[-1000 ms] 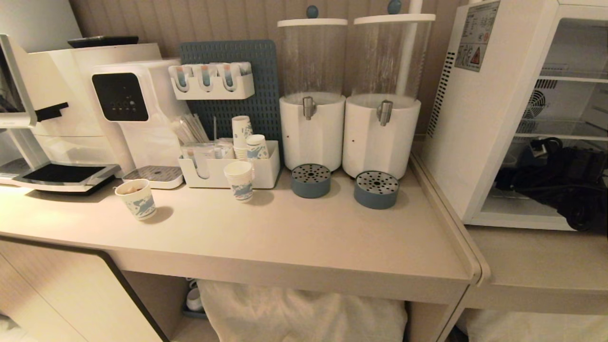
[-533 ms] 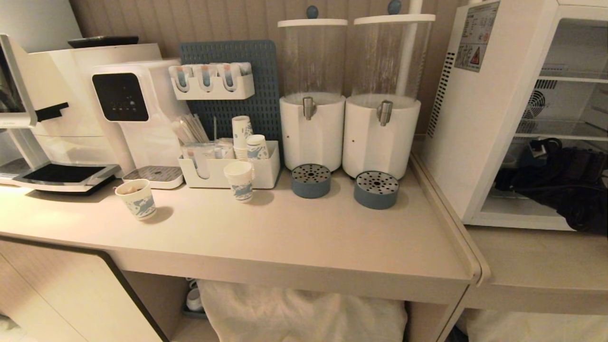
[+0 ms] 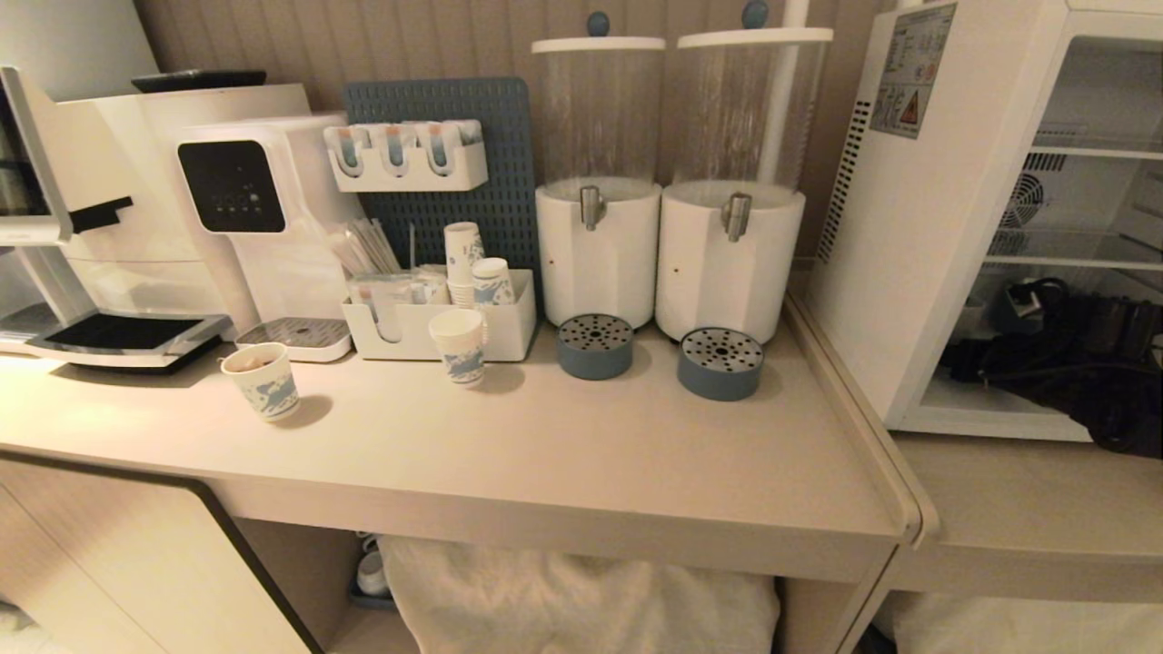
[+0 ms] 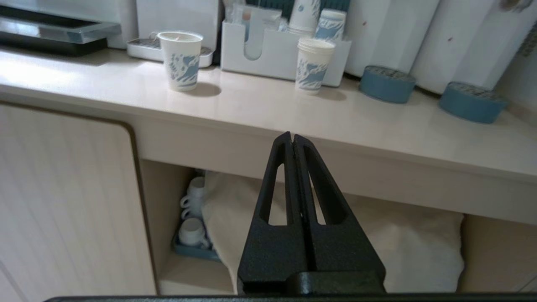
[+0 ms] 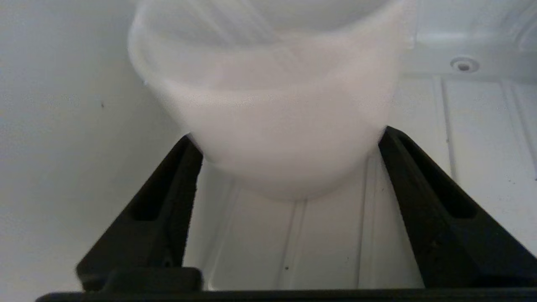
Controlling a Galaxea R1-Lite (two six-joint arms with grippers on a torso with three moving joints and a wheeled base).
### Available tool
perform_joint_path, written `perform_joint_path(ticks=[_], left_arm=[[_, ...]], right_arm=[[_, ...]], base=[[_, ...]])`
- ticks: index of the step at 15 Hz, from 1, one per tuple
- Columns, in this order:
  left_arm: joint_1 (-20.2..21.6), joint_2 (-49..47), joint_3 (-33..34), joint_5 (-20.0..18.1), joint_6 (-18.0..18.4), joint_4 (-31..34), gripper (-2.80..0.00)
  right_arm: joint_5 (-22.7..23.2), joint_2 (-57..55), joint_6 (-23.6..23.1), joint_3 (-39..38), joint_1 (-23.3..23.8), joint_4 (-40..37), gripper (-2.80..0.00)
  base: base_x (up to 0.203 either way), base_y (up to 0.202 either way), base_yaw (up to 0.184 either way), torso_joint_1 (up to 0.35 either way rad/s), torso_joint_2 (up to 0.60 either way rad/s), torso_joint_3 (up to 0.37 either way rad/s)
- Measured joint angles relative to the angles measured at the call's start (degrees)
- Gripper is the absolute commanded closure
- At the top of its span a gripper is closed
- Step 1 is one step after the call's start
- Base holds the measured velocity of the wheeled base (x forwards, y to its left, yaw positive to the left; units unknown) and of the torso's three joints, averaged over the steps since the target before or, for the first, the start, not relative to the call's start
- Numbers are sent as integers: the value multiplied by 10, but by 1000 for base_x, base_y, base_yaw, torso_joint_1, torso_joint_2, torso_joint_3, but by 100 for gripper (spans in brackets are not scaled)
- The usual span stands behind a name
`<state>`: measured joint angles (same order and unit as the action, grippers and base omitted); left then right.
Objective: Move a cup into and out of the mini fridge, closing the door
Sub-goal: Put the ceramic cup in the freezer
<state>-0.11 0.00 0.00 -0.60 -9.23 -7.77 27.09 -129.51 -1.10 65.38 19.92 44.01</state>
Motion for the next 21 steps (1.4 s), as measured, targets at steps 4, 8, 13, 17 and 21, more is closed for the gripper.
perform_joint_path(ticks=[4,8,13,17,21], left_arm=[[-1,0,0,0,0,0,0],[0,0,0,0,0,0,0],[-1,0,0,0,0,0,0],[-1,0,0,0,0,0,0],[0,0,0,0,0,0,0]], right_arm=[[2,15,-4,-20,1,8,-280],[3,20,-2,-23,1,8,-280],[7,28,-2,-32,4,8,-280],[42,58,0,-68,10,3,-280],[63,123,1,-126,19,-5,-280]], base=[[0,0,0,0,0,0],[0,0,0,0,0,0],[0,0,0,0,0,0],[0,0,0,0,0,0],[0,0,0,0,0,0]])
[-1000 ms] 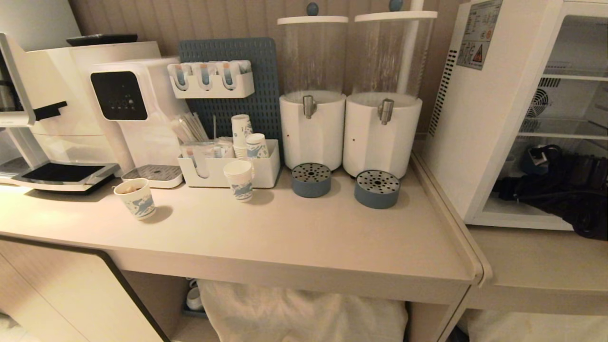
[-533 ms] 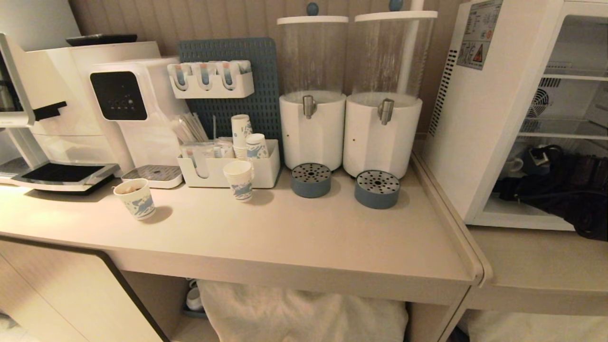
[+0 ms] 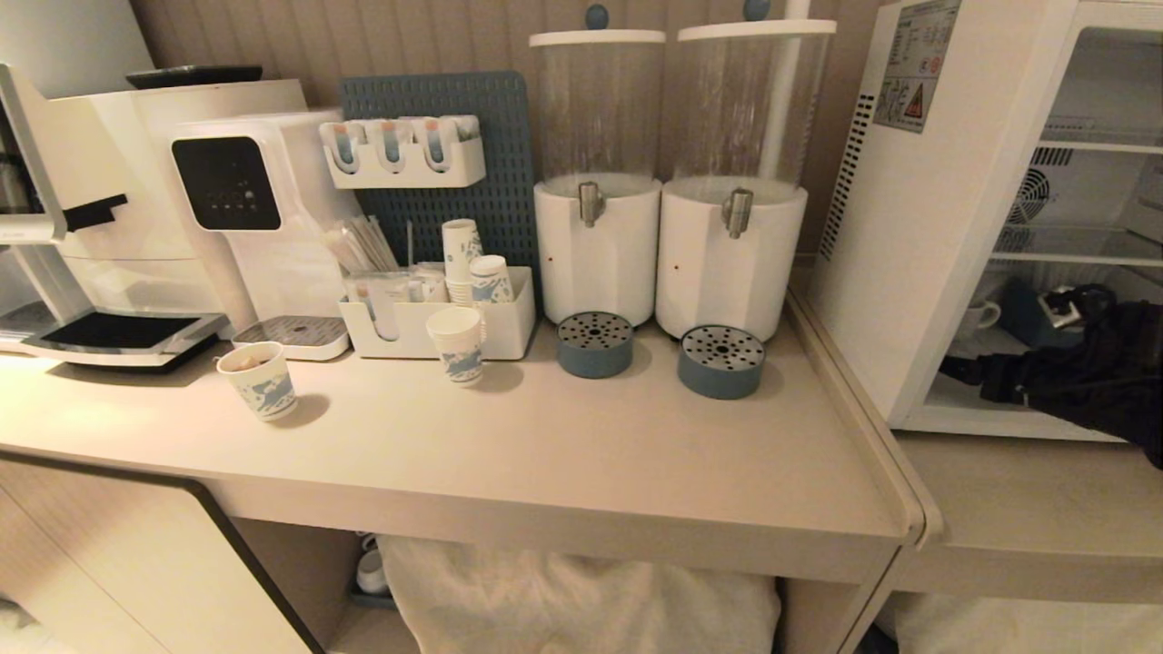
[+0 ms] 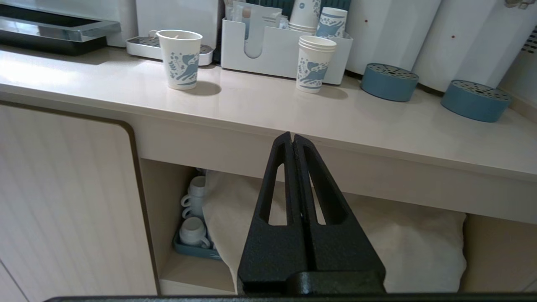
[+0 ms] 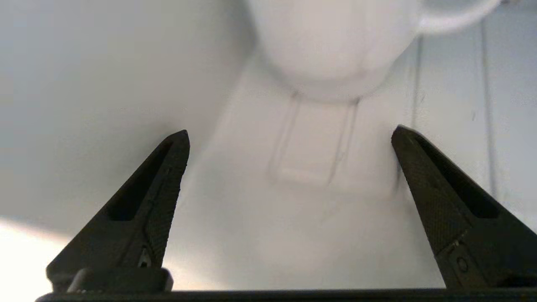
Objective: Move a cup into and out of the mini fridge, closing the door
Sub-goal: Put the ceramic cup in the freezer, then close the freezer door
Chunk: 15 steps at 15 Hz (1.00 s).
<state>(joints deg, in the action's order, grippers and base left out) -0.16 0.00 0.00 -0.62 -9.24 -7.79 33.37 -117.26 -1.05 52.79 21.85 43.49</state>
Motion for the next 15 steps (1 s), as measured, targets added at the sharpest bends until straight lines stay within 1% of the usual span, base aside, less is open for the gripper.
perform_joint_path(ticks=[4,5,10,15], left_arm=[[0,0,0,0,0,0,0],[0,0,0,0,0,0,0],[-1,0,0,0,0,0,0],[0,0,0,0,0,0,0]], right_arm=[[34,72,-12,-66,21,-10,-280],[40,88,-14,-80,28,-10,0],[89,185,-16,-149,62,-38,0],[141,314,-19,-207,83,-104,0]], base=[[0,0,0,0,0,0],[0,0,0,0,0,0],[0,0,0,0,0,0],[0,0,0,0,0,0]])
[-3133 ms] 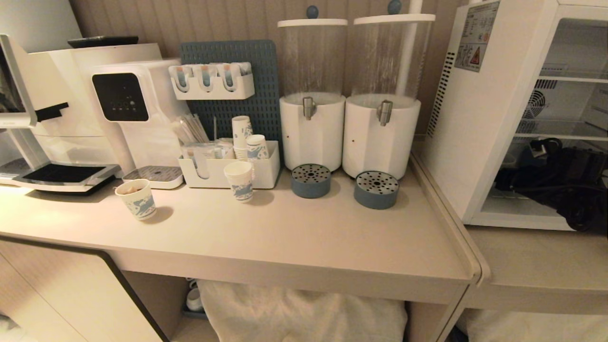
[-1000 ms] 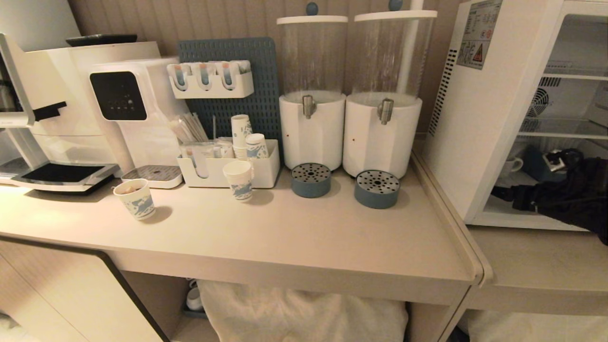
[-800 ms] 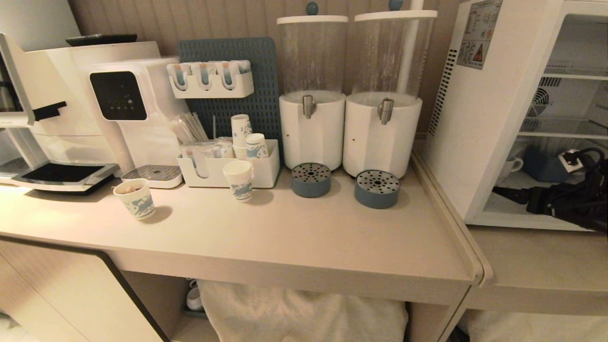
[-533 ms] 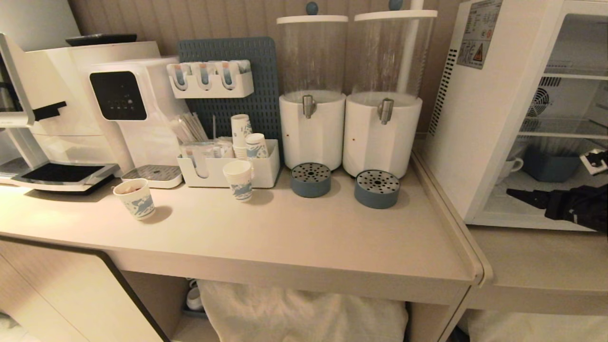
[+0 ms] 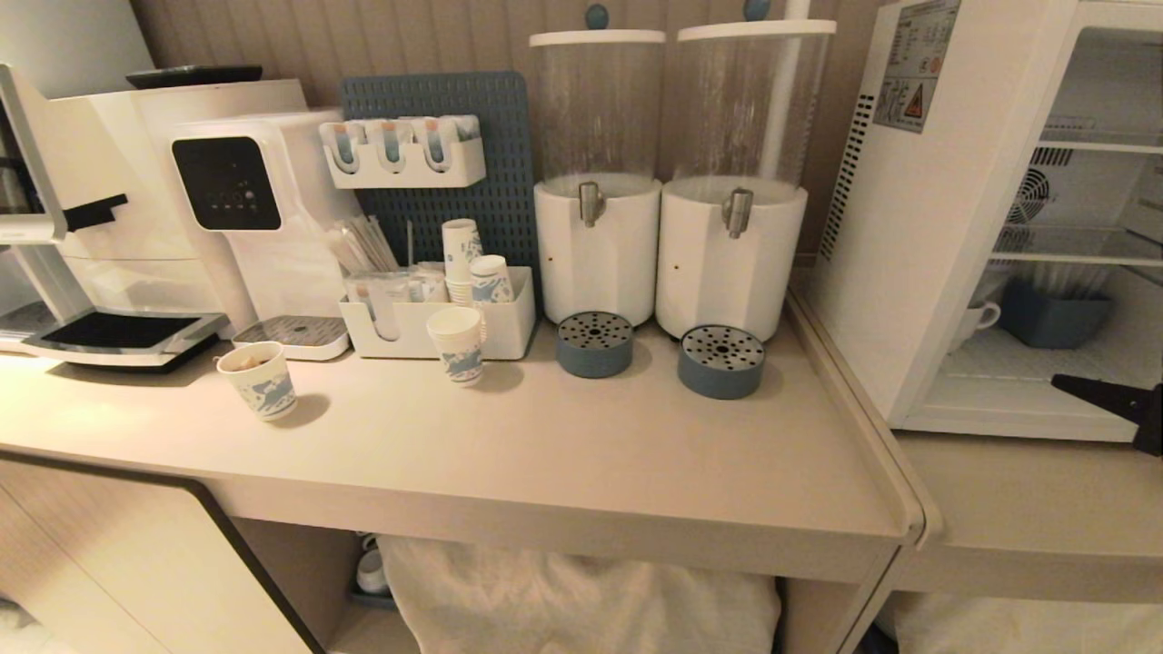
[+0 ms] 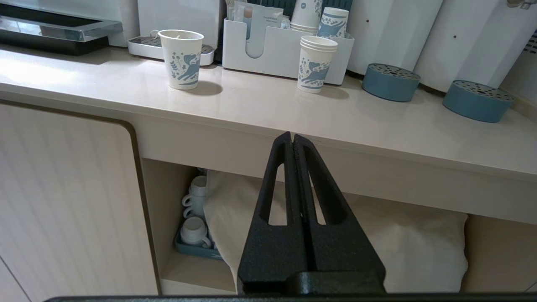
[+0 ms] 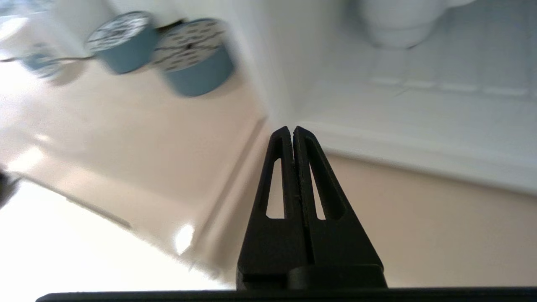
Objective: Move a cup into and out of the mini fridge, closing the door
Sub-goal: Close the freezer door
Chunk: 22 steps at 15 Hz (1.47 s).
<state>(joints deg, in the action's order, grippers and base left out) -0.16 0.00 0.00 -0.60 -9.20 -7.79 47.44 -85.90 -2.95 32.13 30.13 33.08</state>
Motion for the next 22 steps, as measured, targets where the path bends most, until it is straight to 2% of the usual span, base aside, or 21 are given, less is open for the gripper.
perform_joint_path(ticks=[4,7,12,14,16,17,19,22], left_arm=[[0,0,0,-1,3,0,0],[0,0,0,-1,4,0,0],[0,0,0,-1,4,-1,0],[0,0,0,-1,4,0,0],[0,0,0,-1,4,-1,0],[0,0,0,-1,4,-1,0],[-1,0,0,-1,4,0,0],[0,0,0,-1,4,-1,0]], right_arm=[[35,141,-2,-46,12,-85,0],[64,250,-3,-53,28,-187,0],[88,405,-3,-39,34,-317,0],[74,451,-1,-36,16,-357,0],[18,491,9,-43,-42,-371,0],[-21,513,16,-47,-87,-378,0],[-132,586,32,-54,-184,-419,0],[-313,695,43,-67,-268,-474,0]], base=[[0,0,0,0,0,0],[0,0,0,0,0,0],[0,0,0,0,0,0],[0,0,0,0,0,0],[0,0,0,0,0,0],[0,0,0,0,0,0],[0,0,0,0,0,0],[0,0,0,0,0,0]])
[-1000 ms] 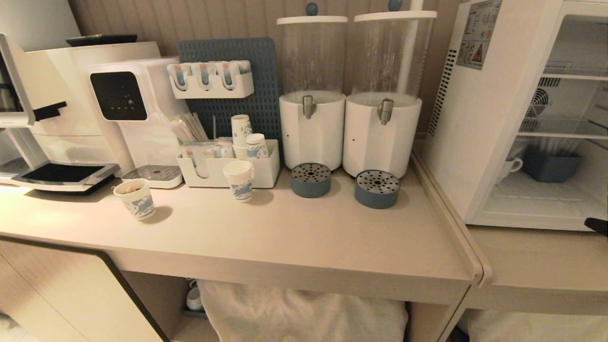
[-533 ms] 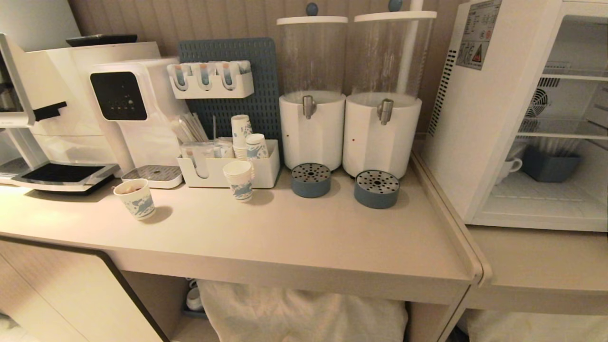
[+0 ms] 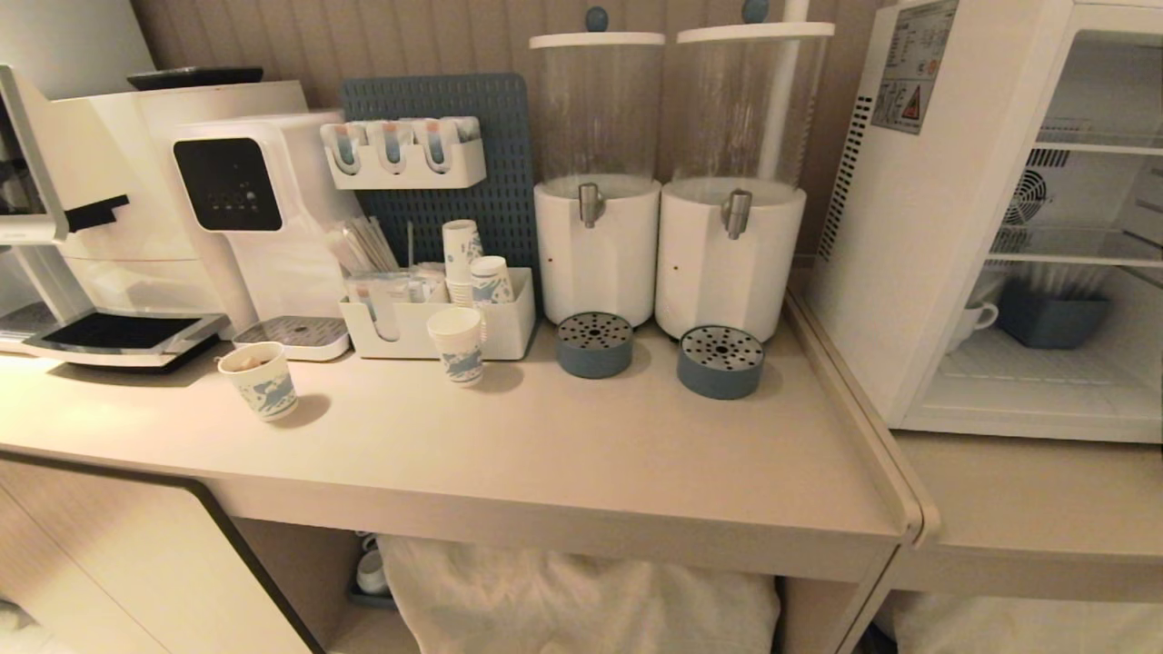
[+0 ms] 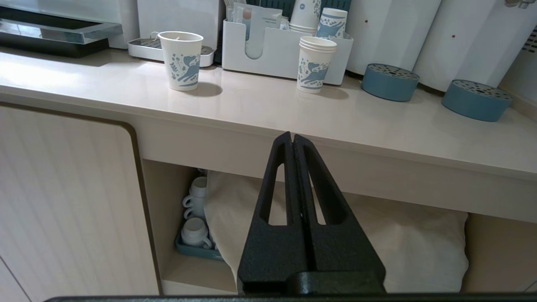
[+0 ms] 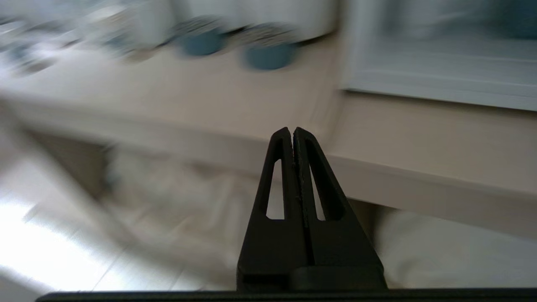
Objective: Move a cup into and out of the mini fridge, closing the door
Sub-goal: Close the freezer door
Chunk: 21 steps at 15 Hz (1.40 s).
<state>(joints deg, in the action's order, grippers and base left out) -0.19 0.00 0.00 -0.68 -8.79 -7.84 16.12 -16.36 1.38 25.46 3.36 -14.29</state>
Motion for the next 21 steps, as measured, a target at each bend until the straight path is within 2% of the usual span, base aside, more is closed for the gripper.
perform_joint_path(ticks=[2,4,6,7,9,11,12,15,21], left_arm=[[0,0,0,0,0,0,0],[0,0,0,0,0,0,0],[0,0,0,0,0,0,0],[0,0,0,0,0,0,0],[1,0,0,0,0,0,0],[0,0,0,0,0,0,0],[0,0,0,0,0,0,0],[0,0,0,0,0,0,0],[0,0,0,0,1,2,0]], right_arm=[[-97,59,4,-17,-22,0,0],[-164,112,6,-55,-30,21,0],[-225,142,10,-126,-32,84,0],[-242,150,6,-172,-33,126,0],[-221,158,1,-231,-34,194,0],[-161,162,-15,-246,-34,173,0],[-155,163,-24,-247,-34,151,0],[-152,163,-29,-245,-35,113,0],[-153,163,-26,-242,-34,110,0]], base=[[0,0,0,0,0,0],[0,0,0,0,0,0],[0,0,0,0,0,0],[0,0,0,0,0,0],[0,0,0,0,0,0],[0,0,0,0,0,0],[0,0,0,0,0,0],[0,0,0,0,0,0],[0,0,0,0,0,0]])
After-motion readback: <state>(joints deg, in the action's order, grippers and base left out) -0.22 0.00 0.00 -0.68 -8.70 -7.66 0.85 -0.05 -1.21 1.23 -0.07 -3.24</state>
